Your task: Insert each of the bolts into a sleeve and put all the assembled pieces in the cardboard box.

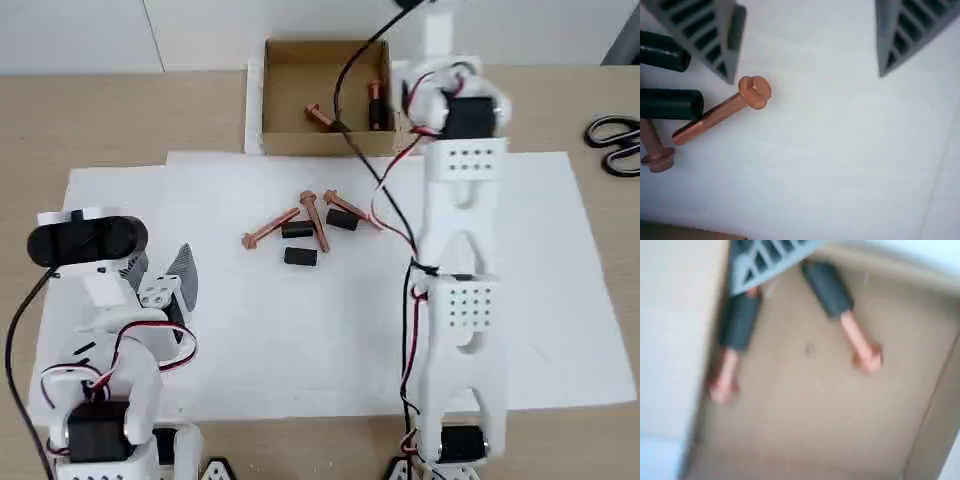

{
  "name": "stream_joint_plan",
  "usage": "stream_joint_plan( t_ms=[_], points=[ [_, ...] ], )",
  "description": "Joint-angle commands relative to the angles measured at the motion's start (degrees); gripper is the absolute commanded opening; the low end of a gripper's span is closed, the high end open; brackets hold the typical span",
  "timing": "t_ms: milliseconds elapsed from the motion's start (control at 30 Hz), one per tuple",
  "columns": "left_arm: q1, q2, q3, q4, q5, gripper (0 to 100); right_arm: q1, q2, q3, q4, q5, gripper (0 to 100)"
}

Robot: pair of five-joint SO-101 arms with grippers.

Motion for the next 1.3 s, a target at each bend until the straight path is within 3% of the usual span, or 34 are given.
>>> stream_joint_plan(
  t_ms=[0, 467, 667, 1067, 1267],
  points=[
    [0.1, -0.5, -0.2, 0.1, -0.2, 18, 0.9, -9.3, -2.9, 8.9, 1.7, 14.0],
    [-0.2, -0.4, -0.2, 0.1, -0.2, 18, 1.2, -21.1, 1.7, 12.8, 4.0, 14.0],
    [-0.2, -0.4, 0.5, -0.1, -0.2, 18, 1.2, -35.9, 23.0, 12.9, 4.0, 14.0],
    [-0.3, -0.4, 2.8, -2.1, -0.4, 18, 1.2, -73.0, 83.4, 11.5, 3.8, 14.0],
    [-0.3, -0.1, -1.0, -3.6, -7.6, 18, 1.1, -85.7, 102.2, 7.6, 3.8, 14.0]
  ],
)
